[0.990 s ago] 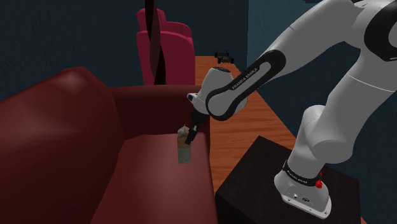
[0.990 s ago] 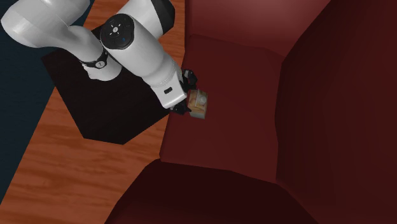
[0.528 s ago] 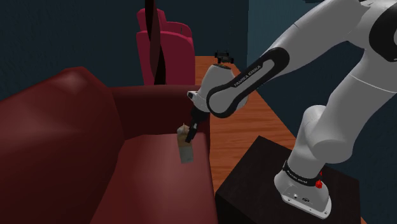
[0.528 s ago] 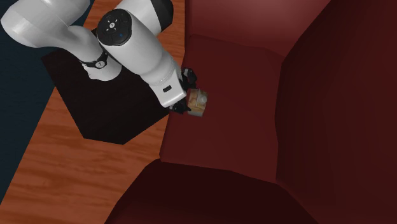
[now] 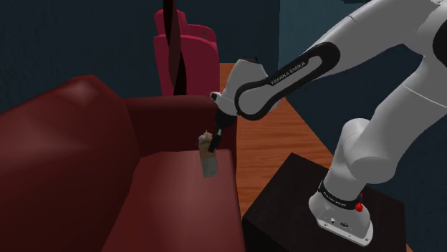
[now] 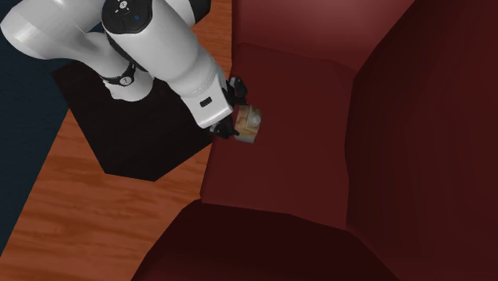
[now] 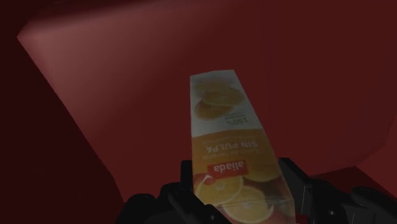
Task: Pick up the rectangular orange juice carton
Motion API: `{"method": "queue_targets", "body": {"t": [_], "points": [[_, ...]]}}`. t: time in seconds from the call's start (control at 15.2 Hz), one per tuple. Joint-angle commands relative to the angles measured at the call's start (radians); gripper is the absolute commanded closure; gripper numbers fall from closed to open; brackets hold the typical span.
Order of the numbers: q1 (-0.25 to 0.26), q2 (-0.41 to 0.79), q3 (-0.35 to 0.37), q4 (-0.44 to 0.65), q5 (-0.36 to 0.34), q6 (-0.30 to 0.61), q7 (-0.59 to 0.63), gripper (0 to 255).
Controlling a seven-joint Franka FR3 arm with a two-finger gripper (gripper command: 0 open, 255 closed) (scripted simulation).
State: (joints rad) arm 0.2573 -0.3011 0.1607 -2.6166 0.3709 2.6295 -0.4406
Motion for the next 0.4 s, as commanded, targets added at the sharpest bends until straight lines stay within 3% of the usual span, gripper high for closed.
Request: {"method": "queue_targets", "body": {"t": [0.0, 0.33], "points": [[-0.004, -0.024, 0.001, 0.008, -0.010, -0.031, 0.011, 255], [-0.012, -0.053, 0.001, 0.029, -0.025, -0.080, 0.026, 255]]}}
